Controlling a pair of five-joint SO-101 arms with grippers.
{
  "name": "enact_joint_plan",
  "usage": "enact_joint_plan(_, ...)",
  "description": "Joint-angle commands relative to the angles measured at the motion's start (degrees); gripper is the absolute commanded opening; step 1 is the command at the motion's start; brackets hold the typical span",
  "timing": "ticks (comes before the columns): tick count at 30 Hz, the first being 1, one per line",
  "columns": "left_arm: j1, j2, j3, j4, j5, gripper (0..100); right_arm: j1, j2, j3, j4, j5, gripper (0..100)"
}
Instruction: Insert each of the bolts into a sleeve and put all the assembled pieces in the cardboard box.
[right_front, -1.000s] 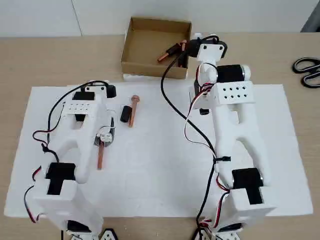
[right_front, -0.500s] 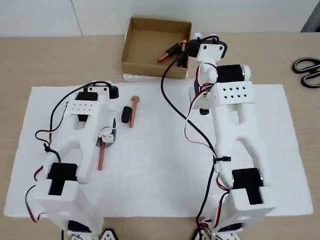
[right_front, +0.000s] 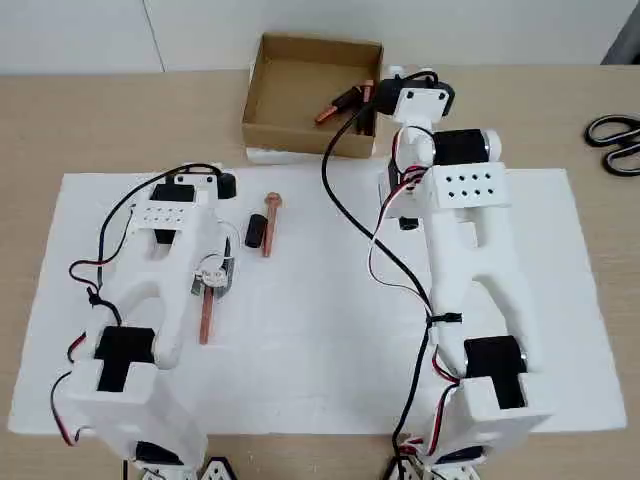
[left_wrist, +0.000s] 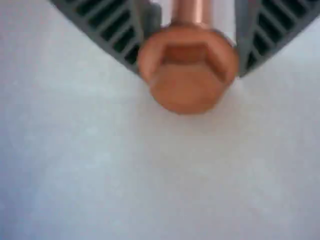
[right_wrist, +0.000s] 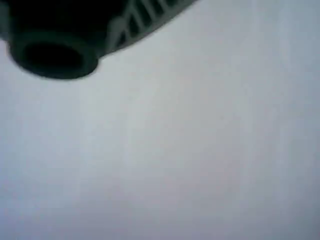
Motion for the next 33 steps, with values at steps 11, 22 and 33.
enact_joint_plan(11,1.7,-0.1,-0.3,0.6,0.4,2,-0.2,-2.6,-0.7,-0.8,-0.5,0.3)
enact_joint_plan(22,1.7,-0.2,-14.4,11.6,0.4,1,0.0,-3.0,-1.0,-0.8,-0.5,0.3)
enact_joint_plan(33,1.2,-0.3,-34.1,19.3,0.1,1,-0.2,-3.3,-5.1,-1.4,-0.1,0.3)
